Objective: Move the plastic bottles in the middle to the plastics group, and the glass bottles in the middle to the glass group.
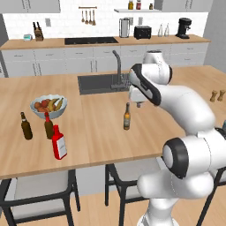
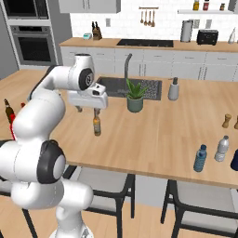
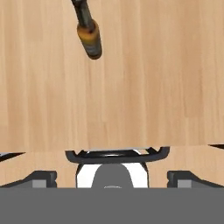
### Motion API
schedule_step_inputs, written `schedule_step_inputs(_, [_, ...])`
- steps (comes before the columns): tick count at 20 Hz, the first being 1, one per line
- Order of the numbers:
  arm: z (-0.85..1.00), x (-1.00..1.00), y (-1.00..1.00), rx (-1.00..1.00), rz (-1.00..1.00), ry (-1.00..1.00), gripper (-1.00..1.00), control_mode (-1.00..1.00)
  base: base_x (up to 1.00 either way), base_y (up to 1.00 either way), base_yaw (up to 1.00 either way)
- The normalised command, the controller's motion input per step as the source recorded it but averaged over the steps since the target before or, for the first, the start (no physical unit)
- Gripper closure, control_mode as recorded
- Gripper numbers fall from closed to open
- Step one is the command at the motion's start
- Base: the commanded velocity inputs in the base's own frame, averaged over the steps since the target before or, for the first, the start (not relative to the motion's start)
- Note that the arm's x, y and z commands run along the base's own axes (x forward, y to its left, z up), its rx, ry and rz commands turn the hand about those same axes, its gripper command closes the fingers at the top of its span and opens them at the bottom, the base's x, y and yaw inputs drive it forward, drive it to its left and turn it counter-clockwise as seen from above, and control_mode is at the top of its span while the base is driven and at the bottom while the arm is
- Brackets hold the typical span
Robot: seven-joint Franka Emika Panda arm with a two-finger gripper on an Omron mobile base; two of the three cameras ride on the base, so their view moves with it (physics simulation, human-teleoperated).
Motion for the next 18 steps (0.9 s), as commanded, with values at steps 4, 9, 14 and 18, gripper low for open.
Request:
schedule_step_inputs(4, [-0.05,0.21,0.46,0.00,0.01,0.09,-1.00,-1.00,0.00,0.00,0.00])
schedule_step_inputs(9, [-0.19,0.48,0.47,-0.02,0.00,0.01,-1.00,-1.00,0.00,0.00,0.00])
schedule_step_inputs(14, [-0.30,0.56,0.13,0.00,0.00,0.00,-1.00,-1.00,0.00,0.00,0.00])
schedule_step_inputs(18, [-0.13,0.34,-0.06,0.00,0.00,0.00,-1.00,-1.00,0.00,0.00,0.00])
